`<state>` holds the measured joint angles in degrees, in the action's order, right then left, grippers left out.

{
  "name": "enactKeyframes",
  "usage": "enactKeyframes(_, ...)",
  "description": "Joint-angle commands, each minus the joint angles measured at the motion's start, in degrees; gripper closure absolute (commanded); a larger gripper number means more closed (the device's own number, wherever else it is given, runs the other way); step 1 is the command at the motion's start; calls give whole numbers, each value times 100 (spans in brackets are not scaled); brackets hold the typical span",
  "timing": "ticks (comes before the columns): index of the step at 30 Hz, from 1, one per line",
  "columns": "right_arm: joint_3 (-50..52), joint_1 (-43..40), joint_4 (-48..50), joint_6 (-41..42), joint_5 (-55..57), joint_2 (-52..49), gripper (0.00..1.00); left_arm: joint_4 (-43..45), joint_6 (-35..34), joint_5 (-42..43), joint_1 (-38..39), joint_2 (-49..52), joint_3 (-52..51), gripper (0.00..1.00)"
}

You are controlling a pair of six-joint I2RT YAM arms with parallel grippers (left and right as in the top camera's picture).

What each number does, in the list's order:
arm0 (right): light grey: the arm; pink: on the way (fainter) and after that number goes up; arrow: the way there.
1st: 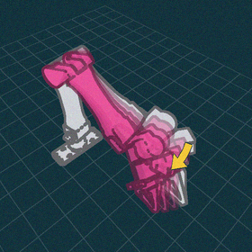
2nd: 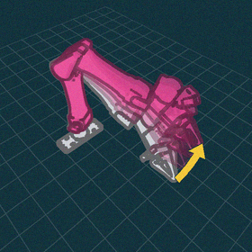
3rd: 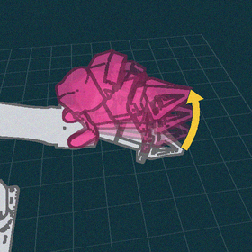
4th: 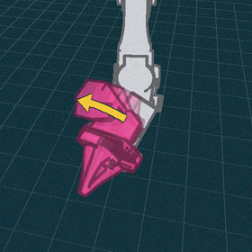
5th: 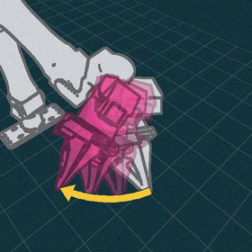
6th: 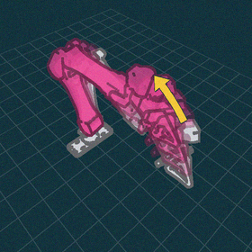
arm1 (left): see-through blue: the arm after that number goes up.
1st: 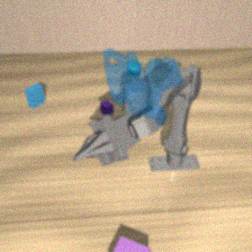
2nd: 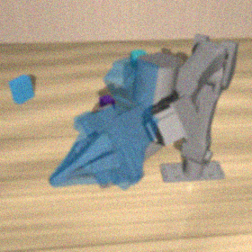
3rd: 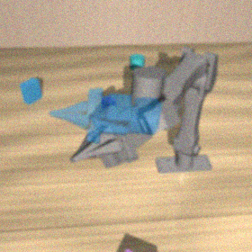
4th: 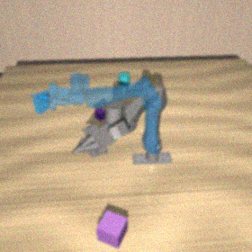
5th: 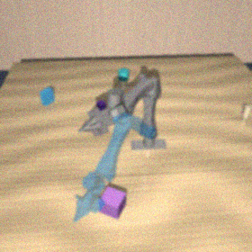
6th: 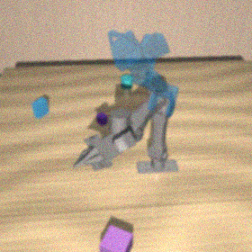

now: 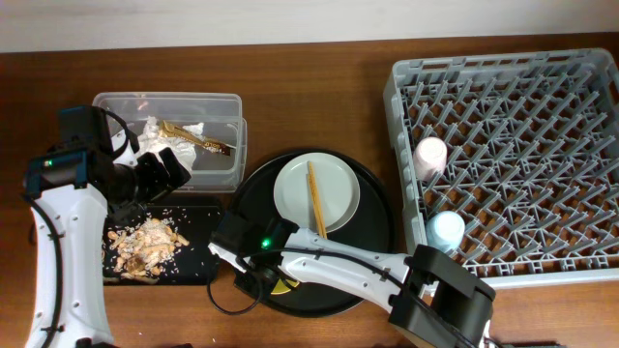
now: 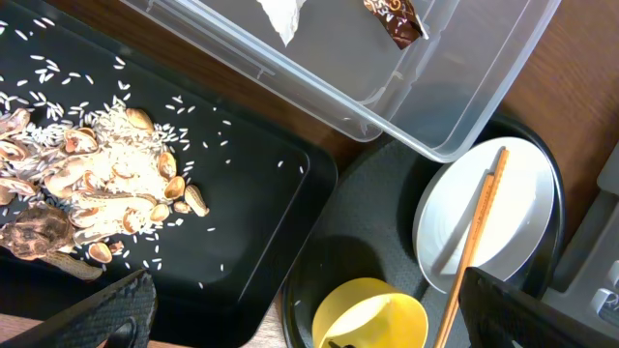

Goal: Sort waste into correct bins and load items into the dishwasher rack
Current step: 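Reach the right gripper to the yellow bowl on the round tray, then lift the yellow bowl with the right gripper and place it in the rack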

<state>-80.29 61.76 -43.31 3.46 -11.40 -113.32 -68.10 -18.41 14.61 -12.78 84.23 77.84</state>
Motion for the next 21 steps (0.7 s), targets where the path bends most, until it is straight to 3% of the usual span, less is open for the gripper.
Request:
enactKeyframes(1,26,11,-22,17,74,-46,75,-7,4,63,-15,-35,74,1)
enactKeyframes(6,26,11,-15,17,103,-46,79,-7,4,63,-15,-35,74,1)
enactKeyframes(9,24,11,-17,17,116,-46,96,-7,4,63,-15,-35,74,1)
enactKeyframes(16,-903,-352,-1010,15,114,376,96,-7,4,63,-15,-35,74,1)
enactKeyframes(20,-2050,-1224,-1919,-9,114,940,96,-7,4,63,-15,-35,74,1)
enactKeyframes(21,-2398,-1768,-2146,-31,103,1088,96,-7,4,63,-15,-35,74,1)
